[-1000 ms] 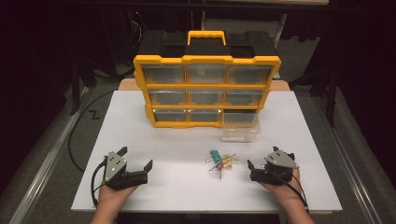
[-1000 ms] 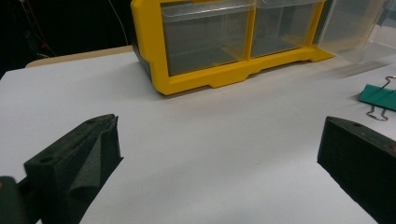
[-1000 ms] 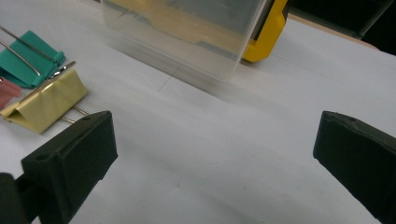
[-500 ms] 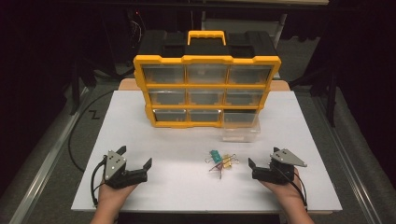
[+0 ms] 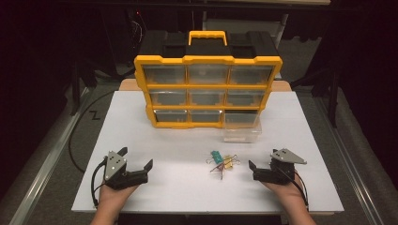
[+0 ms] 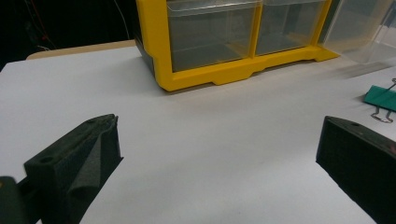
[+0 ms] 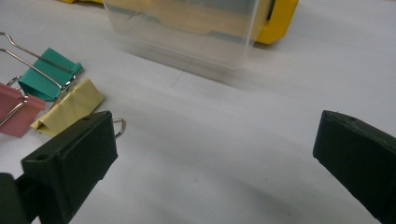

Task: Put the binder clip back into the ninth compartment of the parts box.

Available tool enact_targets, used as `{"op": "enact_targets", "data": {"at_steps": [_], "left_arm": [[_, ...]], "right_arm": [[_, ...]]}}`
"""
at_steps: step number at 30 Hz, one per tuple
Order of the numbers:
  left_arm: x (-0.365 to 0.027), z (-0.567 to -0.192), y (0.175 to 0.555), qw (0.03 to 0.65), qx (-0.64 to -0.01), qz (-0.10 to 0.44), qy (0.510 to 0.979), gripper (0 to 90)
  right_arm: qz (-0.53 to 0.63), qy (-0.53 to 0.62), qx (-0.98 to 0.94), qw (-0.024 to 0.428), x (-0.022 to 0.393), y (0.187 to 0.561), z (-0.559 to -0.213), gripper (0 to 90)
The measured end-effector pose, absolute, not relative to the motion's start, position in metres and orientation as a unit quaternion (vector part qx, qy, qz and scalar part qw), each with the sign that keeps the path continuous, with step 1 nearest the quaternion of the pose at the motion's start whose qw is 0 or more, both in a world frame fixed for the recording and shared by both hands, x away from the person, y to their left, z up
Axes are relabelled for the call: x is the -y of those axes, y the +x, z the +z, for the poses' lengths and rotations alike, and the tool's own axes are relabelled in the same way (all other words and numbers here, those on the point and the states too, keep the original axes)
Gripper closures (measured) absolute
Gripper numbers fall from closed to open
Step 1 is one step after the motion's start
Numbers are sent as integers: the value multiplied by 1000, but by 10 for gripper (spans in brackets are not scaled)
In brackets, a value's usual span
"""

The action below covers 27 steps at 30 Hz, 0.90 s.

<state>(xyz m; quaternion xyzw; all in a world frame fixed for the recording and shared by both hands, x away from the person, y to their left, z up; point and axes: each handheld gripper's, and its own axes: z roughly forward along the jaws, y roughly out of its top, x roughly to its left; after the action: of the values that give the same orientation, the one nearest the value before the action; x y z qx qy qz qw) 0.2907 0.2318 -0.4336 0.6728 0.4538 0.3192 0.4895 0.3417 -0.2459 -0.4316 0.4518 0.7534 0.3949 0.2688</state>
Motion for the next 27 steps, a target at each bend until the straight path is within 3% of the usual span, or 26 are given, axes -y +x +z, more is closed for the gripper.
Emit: {"op": "enact_targets", "data": {"at_steps": [9,27], "left_arm": [[-230,-432,287,491,-444,324,676,6],[-229,-430,285,493,-438,328,676,6]], "right_arm": [[387,460,-757,257,246,342,-430,37],[375,433,-785,237,237,343,-433,6]]}}
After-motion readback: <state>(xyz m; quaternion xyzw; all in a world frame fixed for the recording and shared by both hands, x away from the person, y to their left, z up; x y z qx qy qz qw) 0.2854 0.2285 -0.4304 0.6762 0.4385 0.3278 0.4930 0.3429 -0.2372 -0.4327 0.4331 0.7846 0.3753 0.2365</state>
